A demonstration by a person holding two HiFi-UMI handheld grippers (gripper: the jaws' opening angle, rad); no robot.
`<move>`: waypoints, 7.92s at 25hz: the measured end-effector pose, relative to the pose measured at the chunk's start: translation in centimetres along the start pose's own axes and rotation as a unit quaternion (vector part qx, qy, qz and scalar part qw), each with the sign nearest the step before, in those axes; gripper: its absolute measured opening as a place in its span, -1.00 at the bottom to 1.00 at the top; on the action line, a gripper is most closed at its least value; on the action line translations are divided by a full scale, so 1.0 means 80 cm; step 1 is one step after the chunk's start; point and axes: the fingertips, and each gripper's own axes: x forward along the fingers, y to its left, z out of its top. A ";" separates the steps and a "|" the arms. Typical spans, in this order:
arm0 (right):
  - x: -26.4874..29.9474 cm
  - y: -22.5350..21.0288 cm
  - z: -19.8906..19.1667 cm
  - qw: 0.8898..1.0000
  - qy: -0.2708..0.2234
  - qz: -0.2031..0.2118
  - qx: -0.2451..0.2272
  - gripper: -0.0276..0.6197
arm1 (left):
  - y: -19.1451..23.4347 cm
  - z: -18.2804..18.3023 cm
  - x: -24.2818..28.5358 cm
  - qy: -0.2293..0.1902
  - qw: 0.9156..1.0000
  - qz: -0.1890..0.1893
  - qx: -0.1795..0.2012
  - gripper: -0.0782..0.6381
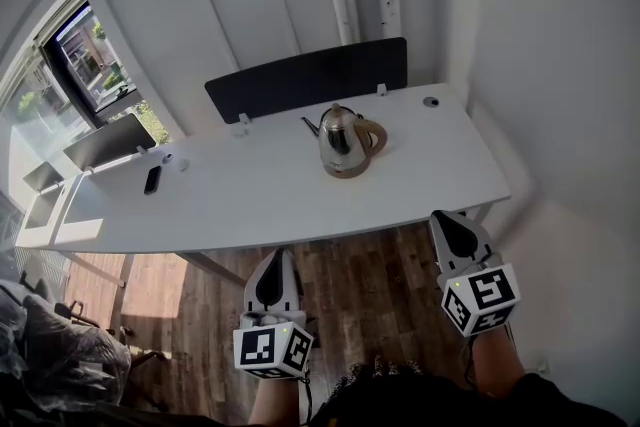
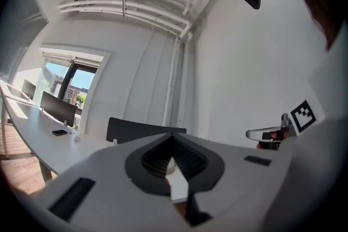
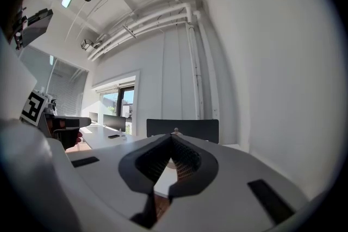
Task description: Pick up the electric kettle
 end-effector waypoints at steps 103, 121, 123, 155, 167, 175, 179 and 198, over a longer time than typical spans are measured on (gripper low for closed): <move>0.488 -0.153 -0.211 0.962 0.177 -0.162 0.131 -0.29 | 0.158 -0.068 0.430 0.070 0.996 -0.055 -0.029 -0.81; 0.526 -0.163 -0.211 0.975 0.167 -0.115 0.094 -0.49 | 0.168 -0.072 0.426 0.073 0.996 -0.044 -0.031 -0.81; 0.527 -0.164 -0.211 0.975 0.166 -0.112 0.096 -0.49 | 0.167 -0.071 0.425 0.072 0.996 -0.044 -0.031 -0.81; 0.510 -0.176 -0.157 0.971 0.122 -0.146 0.145 -0.55 | 0.179 -0.065 0.402 0.068 0.997 -0.022 -0.028 -0.81; 0.442 -0.146 -0.045 0.978 0.103 -0.117 0.141 -0.54 | 0.163 -0.041 0.376 0.043 0.997 -0.045 -0.041 -0.81; 0.369 -0.114 0.006 0.978 0.081 -0.125 0.145 -0.54 | 0.161 -0.019 0.317 0.028 0.997 -0.058 -0.045 -0.81; 0.358 -0.108 0.013 0.978 0.075 -0.131 0.144 -0.54 | 0.167 -0.020 0.306 0.027 0.997 -0.060 -0.044 -0.81; 0.265 -0.072 0.031 0.977 0.050 -0.148 0.146 -0.54 | 0.159 -0.007 0.236 0.018 0.995 -0.089 -0.043 -0.81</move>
